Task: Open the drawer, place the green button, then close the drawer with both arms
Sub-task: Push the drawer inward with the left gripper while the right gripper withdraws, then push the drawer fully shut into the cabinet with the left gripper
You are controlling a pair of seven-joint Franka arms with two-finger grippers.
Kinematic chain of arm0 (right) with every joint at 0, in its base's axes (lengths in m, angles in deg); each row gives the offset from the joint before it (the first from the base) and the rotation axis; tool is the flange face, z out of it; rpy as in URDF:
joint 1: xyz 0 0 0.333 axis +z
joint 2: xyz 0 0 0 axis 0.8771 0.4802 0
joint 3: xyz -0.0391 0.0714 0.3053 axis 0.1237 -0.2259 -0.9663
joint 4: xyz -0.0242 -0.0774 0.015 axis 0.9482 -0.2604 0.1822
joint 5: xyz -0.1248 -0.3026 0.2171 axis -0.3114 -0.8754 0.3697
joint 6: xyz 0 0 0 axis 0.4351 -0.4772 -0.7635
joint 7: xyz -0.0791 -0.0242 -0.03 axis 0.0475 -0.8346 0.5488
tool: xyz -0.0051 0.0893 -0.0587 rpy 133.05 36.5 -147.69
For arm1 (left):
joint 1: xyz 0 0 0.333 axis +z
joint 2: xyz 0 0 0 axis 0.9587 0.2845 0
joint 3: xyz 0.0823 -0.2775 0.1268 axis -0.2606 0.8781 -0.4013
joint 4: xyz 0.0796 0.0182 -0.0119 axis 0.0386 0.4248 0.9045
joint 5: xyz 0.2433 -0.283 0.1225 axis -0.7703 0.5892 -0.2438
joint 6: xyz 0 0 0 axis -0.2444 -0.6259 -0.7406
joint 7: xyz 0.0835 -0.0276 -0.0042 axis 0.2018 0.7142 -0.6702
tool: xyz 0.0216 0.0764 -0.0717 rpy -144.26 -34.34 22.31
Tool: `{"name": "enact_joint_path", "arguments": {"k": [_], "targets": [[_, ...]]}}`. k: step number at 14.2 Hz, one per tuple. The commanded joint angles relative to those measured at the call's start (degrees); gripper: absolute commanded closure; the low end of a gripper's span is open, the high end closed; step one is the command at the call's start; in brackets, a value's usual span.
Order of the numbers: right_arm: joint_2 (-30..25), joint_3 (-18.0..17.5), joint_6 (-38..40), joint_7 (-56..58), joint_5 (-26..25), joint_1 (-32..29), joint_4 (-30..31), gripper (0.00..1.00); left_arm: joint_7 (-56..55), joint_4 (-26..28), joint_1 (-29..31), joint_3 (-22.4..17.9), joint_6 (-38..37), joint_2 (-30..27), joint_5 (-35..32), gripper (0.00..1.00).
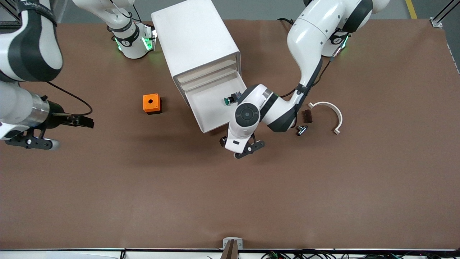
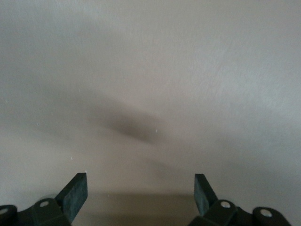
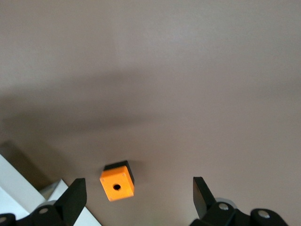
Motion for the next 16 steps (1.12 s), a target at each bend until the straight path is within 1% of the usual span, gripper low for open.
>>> {"name": "enact_joint_path", "arguments": {"k": [1, 3, 5, 6, 8, 11, 13, 15, 16], "targets": [[-0.29, -1.10, 2.93, 3.61, -1.05, -2.39, -2.92, 0.00, -1.41, 1.28, -0.79, -0.11, 0.18, -0.54, -0.71, 0.00], [-0.38, -1.10, 2.93, 5.28, -1.41, -3.36, -2.92, 0.00, -2.28, 1.98, -1.58, -0.11, 0.00, -0.63, -0.71, 0.00], [-0.38, -1.19, 3.01, 5.91, -0.97, -4.94, -2.92, 0.00, -2.38, 4.26, -2.72, -0.11, 0.00, -0.98, -0.79, 0.00], [-0.38, -1.19, 3.01, 6.08, -0.45, -5.64, -2.92, 0.00, -2.38, 4.53, -3.34, -0.11, -0.09, -0.98, -0.79, 0.00], [-0.38, -1.28, 3.01, 6.17, -0.96, -5.91, -3.01, 0.00, -2.12, 4.54, -3.52, 0.33, -1.31, -1.24, -0.71, 0.00], [-0.29, -1.28, 2.84, 6.17, -0.97, -6.18, -3.01, 0.00, -2.38, 4.45, -2.56, 4.45, -3.94, -1.86, -0.53, 0.00], [-0.20, -1.36, 2.84, 6.08, -0.88, -6.09, -3.01, 0.00, -1.94, 4.45, -2.55, 5.34, -6.41, -2.39, 0.17, 0.00], [0.06, -1.37, 2.58, 5.99, -1.32, -5.74, -3.18, 0.00, -1.59, 4.36, -2.91, 6.12, -6.42, -2.82, 0.17, 0.00], [0.23, -1.37, 2.84, 6.00, -1.32, -5.65, -4.23, 0.00, -1.50, 4.27, -2.82, 7.26, -6.42, -3.00, 0.17, 0.00]]}}
